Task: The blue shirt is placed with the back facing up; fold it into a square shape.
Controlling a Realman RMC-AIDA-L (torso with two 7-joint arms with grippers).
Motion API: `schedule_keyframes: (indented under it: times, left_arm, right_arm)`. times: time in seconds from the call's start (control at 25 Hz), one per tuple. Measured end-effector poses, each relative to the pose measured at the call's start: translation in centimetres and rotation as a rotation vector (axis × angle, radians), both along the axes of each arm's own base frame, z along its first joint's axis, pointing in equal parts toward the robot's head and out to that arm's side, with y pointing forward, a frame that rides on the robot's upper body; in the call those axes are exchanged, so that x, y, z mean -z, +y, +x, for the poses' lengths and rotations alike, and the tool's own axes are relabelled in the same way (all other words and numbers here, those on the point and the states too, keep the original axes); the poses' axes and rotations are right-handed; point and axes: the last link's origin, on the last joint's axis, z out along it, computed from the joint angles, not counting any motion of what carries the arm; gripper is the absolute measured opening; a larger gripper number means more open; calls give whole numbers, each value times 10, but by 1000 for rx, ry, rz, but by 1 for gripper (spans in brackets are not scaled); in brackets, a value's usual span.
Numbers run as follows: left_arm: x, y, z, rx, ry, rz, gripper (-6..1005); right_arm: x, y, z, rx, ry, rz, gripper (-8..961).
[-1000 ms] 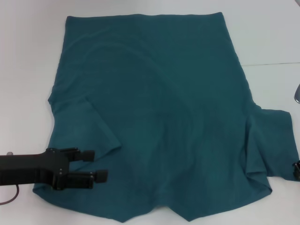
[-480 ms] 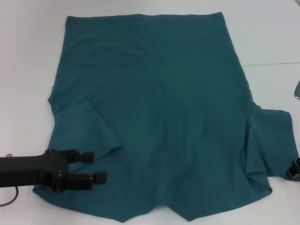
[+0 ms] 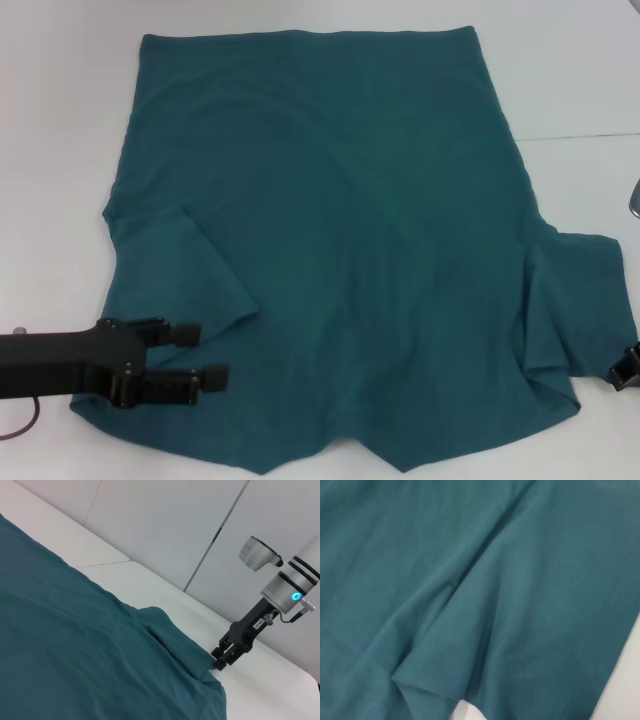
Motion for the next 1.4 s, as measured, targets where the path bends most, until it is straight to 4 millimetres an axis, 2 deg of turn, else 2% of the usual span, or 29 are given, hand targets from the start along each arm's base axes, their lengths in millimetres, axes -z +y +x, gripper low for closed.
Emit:
schedule_keyframes:
  times: [0.44,0.76,1.2,1.4]
  left_arm:
    - [1,-1,0,-3,-4,-3,908]
    - [0,-1,0,0,-4,-3,908]
    - [1,0,0,0,-2,2,908]
    - [1,0,0,0,-2,3,908]
  right_arm:
    - [1,0,2,5,-3,1,556]
    - [4,1,2,-2,-26,-9,540]
    - [8,3,2,-9,-28,-29,318]
    - [5,6,-4,-26,-29,-17,80]
